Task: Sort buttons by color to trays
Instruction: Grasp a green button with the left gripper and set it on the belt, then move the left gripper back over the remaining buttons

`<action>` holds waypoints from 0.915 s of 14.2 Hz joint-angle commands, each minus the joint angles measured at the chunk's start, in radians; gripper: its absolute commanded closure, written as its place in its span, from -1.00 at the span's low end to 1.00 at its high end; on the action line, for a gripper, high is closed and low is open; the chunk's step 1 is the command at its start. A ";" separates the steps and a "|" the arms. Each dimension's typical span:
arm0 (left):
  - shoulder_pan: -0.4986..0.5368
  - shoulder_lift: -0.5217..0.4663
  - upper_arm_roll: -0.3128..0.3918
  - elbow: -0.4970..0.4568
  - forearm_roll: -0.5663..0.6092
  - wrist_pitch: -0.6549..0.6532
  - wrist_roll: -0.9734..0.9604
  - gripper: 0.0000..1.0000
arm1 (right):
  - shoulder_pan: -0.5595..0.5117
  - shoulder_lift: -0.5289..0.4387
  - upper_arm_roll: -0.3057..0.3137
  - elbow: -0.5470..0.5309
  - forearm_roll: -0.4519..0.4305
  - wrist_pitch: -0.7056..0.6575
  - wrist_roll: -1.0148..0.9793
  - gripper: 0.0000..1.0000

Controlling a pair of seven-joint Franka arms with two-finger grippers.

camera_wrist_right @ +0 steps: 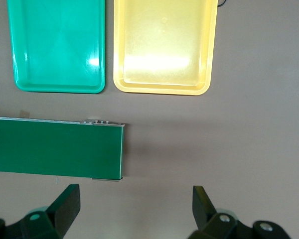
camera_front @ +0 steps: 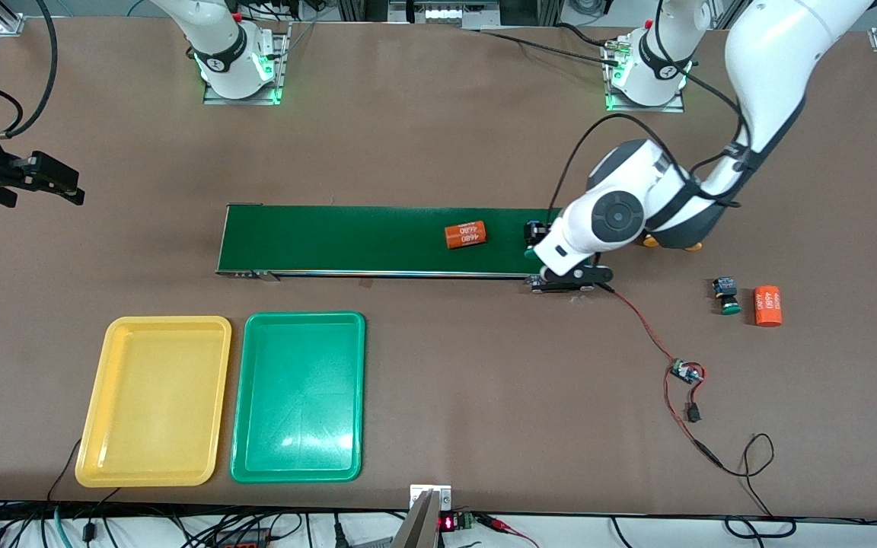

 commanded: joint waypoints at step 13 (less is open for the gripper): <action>0.348 0.092 0.141 0.112 0.266 -0.047 0.425 -1.00 | 0.000 -0.011 0.002 -0.011 -0.007 0.008 0.013 -1.00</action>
